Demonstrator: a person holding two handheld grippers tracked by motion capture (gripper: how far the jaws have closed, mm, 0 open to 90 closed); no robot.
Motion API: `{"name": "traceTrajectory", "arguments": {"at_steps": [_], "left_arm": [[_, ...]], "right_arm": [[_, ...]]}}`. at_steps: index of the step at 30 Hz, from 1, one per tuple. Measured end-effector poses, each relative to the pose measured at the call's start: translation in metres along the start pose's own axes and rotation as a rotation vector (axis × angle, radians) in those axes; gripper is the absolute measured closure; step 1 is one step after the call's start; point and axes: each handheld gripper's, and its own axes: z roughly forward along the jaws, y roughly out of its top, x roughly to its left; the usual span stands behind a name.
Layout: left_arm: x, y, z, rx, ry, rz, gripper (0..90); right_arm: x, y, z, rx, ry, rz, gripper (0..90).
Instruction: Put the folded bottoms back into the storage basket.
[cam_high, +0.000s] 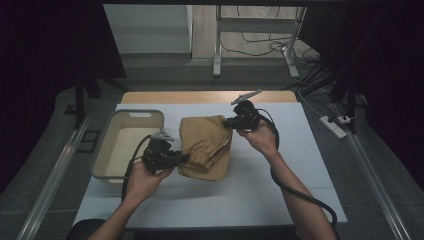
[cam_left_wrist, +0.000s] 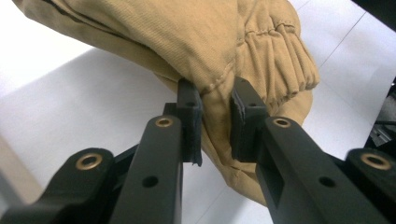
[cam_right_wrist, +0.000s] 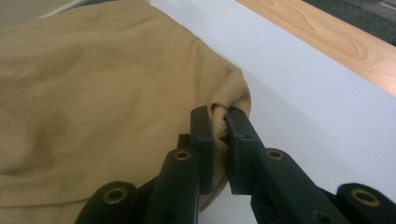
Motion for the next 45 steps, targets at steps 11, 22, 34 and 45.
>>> {"name": "traceTrajectory", "arguments": {"at_steps": [11, 22, 34, 45], "left_arm": [[0.006, -0.006, -0.021, -0.009, 0.036, 0.016, 75.9], [0.019, -0.018, -0.045, -0.016, 0.069, 0.006, 75.8], [0.035, -0.030, -0.071, -0.037, 0.103, -0.027, 75.8], [0.052, -0.039, -0.093, -0.054, 0.141, -0.049, 75.9]], "right_arm": [[0.013, 0.014, 0.003, -0.025, 0.028, -0.015, 83.2], [0.028, 0.034, 0.018, -0.049, 0.070, -0.022, 83.2], [0.047, 0.060, 0.038, -0.062, 0.104, -0.034, 83.2], [0.059, 0.084, 0.058, -0.083, 0.141, -0.035, 83.2]]}}
